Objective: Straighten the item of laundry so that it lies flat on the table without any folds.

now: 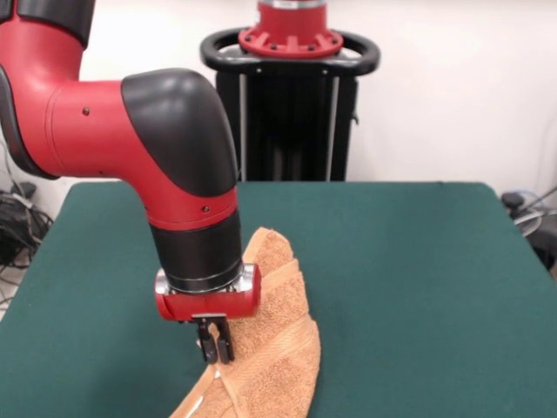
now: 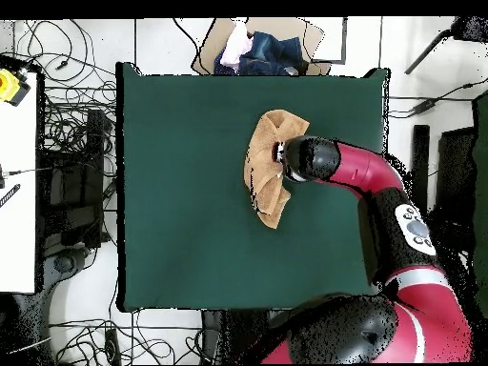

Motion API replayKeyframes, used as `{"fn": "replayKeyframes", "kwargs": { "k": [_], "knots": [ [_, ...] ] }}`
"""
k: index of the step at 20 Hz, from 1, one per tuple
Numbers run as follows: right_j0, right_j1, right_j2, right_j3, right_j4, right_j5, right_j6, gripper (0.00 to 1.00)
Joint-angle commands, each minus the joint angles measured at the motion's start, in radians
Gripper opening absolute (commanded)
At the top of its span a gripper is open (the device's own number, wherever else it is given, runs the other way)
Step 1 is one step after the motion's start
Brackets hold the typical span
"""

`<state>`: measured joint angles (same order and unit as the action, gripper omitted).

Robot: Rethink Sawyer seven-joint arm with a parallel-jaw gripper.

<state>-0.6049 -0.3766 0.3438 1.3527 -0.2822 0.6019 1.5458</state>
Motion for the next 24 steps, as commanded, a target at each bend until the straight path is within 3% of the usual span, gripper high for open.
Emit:
{"fn": "replayKeyframes", "kwargs": {
  "k": [1, 6, 7, 14, 24],
  "knots": [
    [0.041, -0.012, -0.026, -0.025, -0.033, 0.072, 0.028, 0.0],
    [0.035, -0.012, -0.02, -0.018, -0.028, 0.061, 0.028, 0.0],
    [0.035, -0.013, -0.02, -0.014, -0.024, 0.057, 0.037, 1.0],
    [0.052, -0.016, -0.044, -0.029, -0.038, 0.072, 0.042, 1.0],
    [0.065, 0.02, -0.077, -0.041, -0.026, -0.035, 0.107, 1.0]
  ]
}}
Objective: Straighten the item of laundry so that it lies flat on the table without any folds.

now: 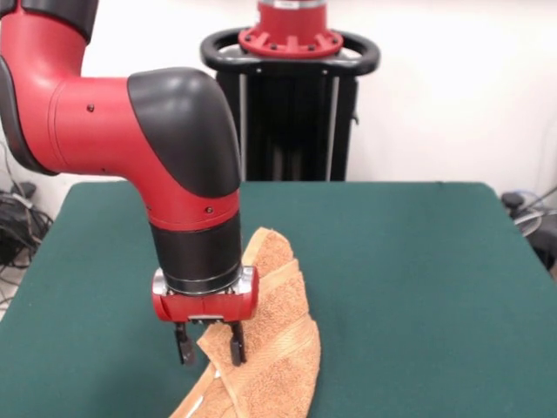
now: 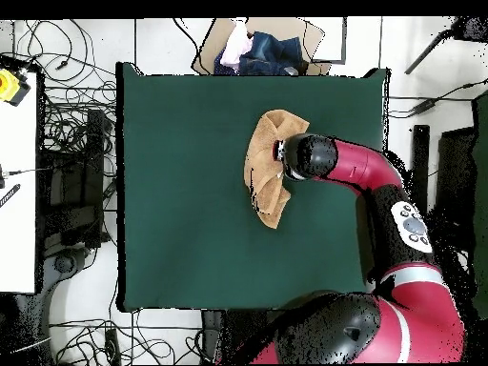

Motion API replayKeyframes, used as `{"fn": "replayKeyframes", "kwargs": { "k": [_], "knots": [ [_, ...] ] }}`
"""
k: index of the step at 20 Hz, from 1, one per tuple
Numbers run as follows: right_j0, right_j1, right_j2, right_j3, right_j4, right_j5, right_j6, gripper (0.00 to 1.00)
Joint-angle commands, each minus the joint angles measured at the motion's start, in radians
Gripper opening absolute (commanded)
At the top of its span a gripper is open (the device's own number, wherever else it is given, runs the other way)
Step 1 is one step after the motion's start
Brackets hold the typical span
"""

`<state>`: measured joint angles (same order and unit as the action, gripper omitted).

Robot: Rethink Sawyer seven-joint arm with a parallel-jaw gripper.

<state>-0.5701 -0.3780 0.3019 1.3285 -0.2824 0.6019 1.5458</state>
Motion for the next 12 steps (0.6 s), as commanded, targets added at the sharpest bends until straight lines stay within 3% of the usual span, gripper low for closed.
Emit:
{"fn": "replayKeyframes", "kwargs": {
  "k": [1, 12],
  "knots": [
    [0.033, 0.031, -0.039, -0.02, -0.025, -0.05, 0.115, 1.0],
    [0.01, 0.067, -0.023, -0.006, -0.021, -0.181, 0.134, 1.0]
  ]
}}
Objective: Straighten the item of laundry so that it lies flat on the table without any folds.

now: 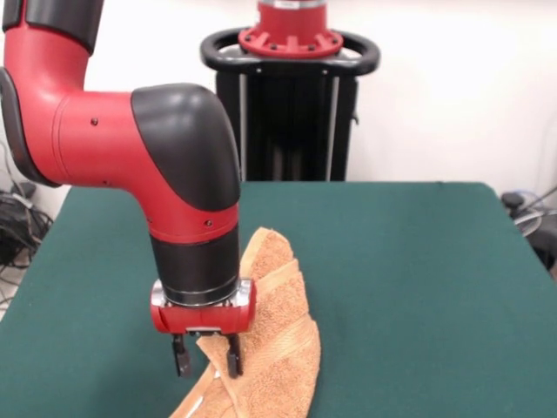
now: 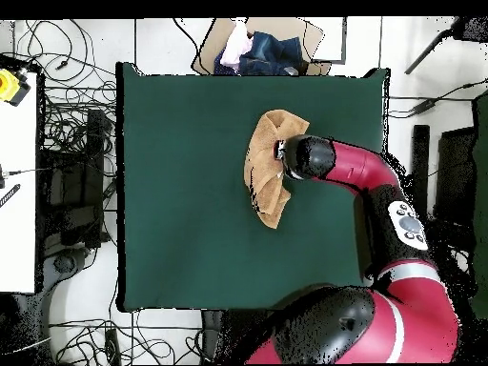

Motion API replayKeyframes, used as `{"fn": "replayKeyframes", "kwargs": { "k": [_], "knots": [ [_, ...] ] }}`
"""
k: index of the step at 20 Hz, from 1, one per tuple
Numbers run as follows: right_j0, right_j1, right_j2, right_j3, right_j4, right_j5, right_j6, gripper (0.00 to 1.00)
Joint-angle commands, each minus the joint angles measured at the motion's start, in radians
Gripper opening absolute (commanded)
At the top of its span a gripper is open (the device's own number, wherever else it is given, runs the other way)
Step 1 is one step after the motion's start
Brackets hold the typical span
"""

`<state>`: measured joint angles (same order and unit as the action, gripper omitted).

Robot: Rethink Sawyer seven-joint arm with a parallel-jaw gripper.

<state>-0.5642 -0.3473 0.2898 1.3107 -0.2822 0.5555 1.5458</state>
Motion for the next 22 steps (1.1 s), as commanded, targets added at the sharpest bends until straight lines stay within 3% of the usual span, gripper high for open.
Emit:
{"fn": "replayKeyframes", "kwargs": {
  "k": [1, 5, 15, 20, 22],
  "knots": [
    [-0.004, 0.037, -0.003, 0.019, -0.02, -0.151, 0.129, 1.0],
    [-0.02, 0.038, 0.02, 0.034, -0.018, -0.209, 0.116, 1.0],
    [0.0, 0.026, -0.007, 0.034, -0.012, -0.214, 0.106, 1.0],
    [0.124, 0.036, -0.179, -0.094, -0.017, 0.186, 0.083, 1.0],
    [0.147, 0.032, -0.21, -0.115, -0.025, 0.264, 0.073, 1.0]
  ]
}}
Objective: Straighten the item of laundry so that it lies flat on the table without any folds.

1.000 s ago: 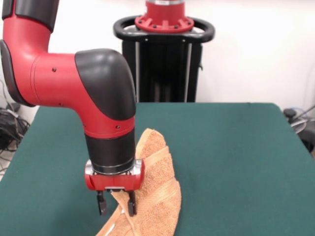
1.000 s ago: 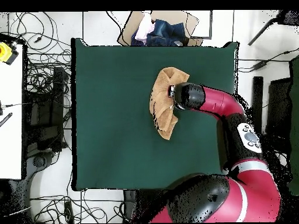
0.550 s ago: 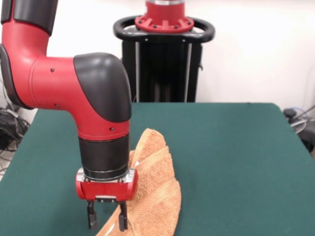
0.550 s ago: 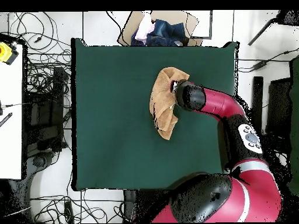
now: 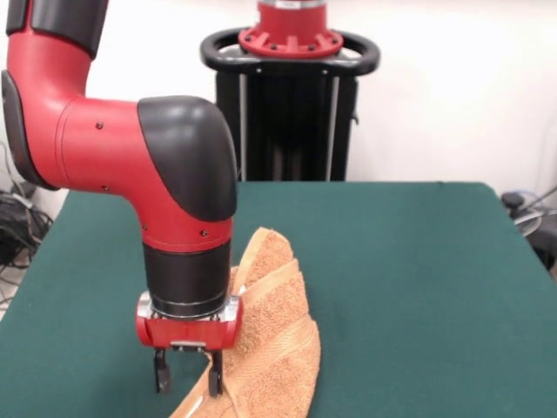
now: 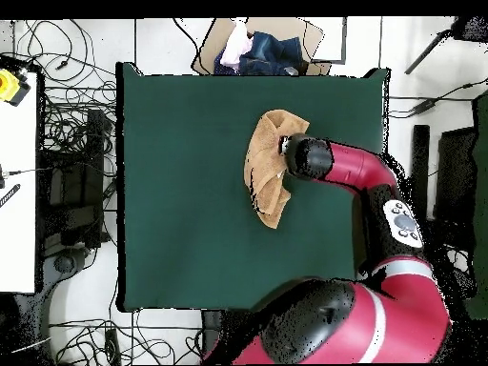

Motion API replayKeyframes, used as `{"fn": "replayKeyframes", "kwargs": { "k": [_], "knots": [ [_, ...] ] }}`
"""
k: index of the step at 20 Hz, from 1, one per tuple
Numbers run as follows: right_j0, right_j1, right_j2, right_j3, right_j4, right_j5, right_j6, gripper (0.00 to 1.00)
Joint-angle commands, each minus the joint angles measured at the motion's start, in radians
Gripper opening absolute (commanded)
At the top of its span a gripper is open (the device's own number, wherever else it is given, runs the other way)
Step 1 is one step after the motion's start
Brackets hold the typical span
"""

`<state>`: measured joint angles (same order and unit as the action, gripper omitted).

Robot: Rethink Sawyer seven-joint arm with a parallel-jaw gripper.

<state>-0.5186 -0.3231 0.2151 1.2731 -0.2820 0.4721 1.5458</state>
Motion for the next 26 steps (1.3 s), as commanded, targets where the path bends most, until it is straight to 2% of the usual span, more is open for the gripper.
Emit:
{"fn": "replayKeyframes", "kwargs": {
  "k": [1, 10, 22, 26],
  "knots": [
    [0.104, 0.001, -0.14, -0.074, -0.026, 0.36, 0.072, 1.0],
    [0.119, 0.003, -0.167, -0.083, -0.053, 0.42, 0.074, 1.0],
    [0.127, 0.025, -0.17, -0.094, -0.041, 0.355, 0.076, 1.0],
    [0.144, 0.034, -0.192, -0.108, -0.06, 0.371, 0.074, 1.0]
  ]
}}
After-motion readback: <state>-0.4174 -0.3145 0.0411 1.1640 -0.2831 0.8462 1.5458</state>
